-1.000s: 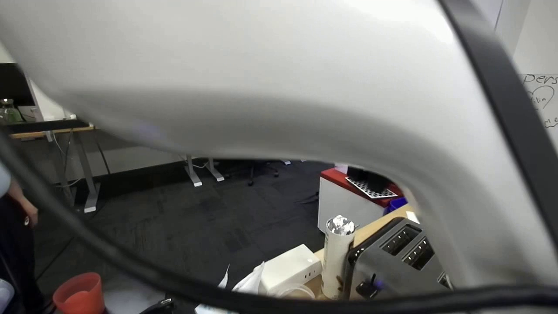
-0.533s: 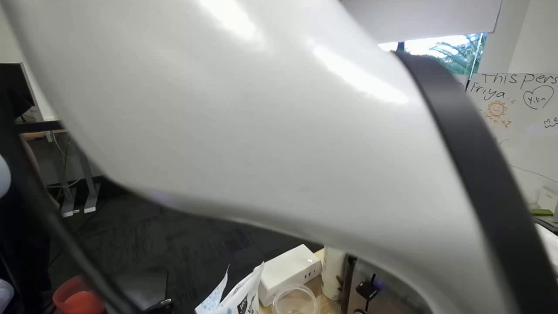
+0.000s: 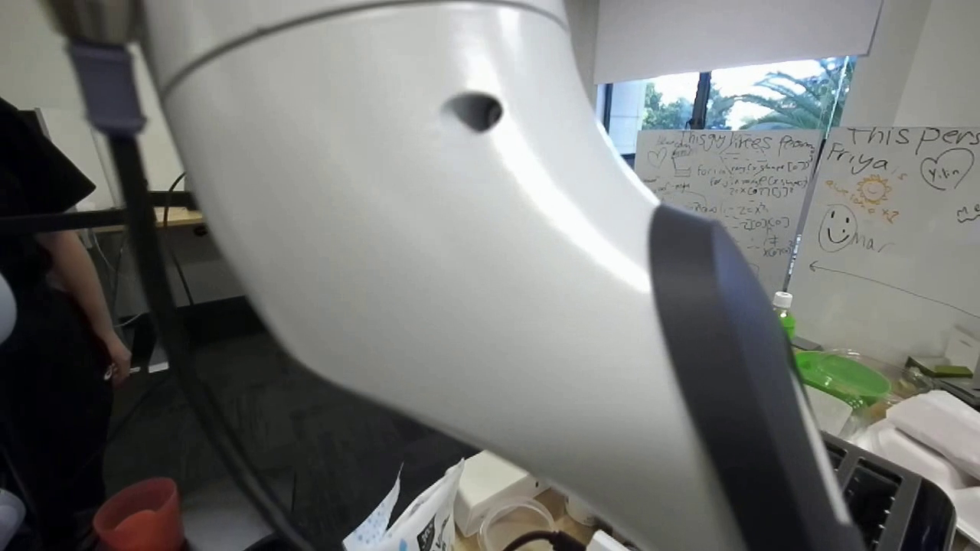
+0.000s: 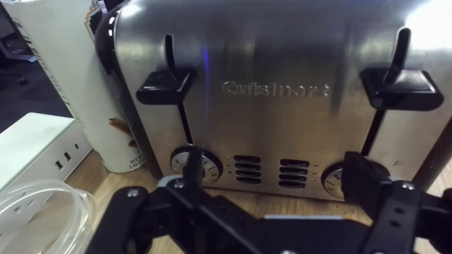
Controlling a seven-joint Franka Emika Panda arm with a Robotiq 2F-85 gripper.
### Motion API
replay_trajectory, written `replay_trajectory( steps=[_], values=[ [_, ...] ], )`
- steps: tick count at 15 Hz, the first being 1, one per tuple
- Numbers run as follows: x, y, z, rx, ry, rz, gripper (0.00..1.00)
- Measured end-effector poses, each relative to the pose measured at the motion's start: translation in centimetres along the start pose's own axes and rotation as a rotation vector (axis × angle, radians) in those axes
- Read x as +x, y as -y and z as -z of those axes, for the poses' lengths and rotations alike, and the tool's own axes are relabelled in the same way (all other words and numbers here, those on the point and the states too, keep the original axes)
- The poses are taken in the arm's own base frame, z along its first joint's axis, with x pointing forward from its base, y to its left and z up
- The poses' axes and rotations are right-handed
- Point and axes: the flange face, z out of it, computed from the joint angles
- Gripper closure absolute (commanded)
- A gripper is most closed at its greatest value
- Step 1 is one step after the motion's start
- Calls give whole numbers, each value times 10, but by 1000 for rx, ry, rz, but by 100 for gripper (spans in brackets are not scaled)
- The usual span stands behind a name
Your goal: Turn the bottom right knob of the toaster to the left
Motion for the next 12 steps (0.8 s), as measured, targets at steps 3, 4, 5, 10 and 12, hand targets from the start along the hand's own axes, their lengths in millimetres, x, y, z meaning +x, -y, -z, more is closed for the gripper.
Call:
replay_trajectory(
  steps=[3, 4, 5, 10, 12],
  values=[
    [14, -4, -2, 75, -25, -40, 0],
    [18, -5, -3, 97, -31, -51, 0],
    [21, -6, -3, 115, -37, -59, 0],
    [21, -11, -12, 163, -51, -51, 0],
    [20, -12, -16, 176, -63, -41, 0]
  ],
)
